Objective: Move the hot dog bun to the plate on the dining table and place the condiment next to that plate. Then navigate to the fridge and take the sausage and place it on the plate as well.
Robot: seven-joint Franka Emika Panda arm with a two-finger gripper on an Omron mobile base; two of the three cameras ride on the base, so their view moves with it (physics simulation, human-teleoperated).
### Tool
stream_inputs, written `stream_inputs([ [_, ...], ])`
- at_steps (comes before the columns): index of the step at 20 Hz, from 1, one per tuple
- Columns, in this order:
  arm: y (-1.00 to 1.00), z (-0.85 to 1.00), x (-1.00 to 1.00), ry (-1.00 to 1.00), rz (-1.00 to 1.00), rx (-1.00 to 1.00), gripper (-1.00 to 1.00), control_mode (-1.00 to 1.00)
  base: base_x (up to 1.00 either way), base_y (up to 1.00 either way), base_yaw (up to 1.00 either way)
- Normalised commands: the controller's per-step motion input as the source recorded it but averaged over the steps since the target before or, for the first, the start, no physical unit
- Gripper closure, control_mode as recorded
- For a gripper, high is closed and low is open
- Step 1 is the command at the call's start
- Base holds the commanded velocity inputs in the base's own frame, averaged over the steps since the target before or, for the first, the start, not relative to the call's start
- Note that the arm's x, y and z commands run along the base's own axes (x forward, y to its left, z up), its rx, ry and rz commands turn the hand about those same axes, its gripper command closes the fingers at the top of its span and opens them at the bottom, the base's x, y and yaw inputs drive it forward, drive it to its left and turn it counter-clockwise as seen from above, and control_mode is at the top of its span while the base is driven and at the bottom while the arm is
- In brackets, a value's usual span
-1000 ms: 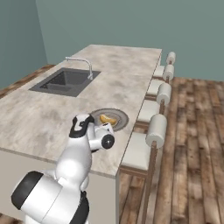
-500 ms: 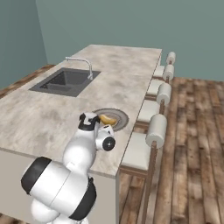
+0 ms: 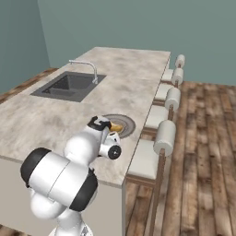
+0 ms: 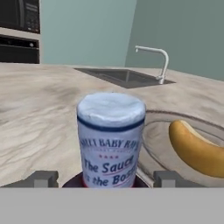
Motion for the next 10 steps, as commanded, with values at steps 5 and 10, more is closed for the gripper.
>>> stream_inputs([
  [5,-0.07,0.00,0.00,0.00,0.00,0.00,-1.00,-1.00,0.00,0.00,0.00],
  [10,-0.05,0.24,0.00,0.00,0.00,0.00,-1.00,-1.00,0.00,0.00,0.00],
])
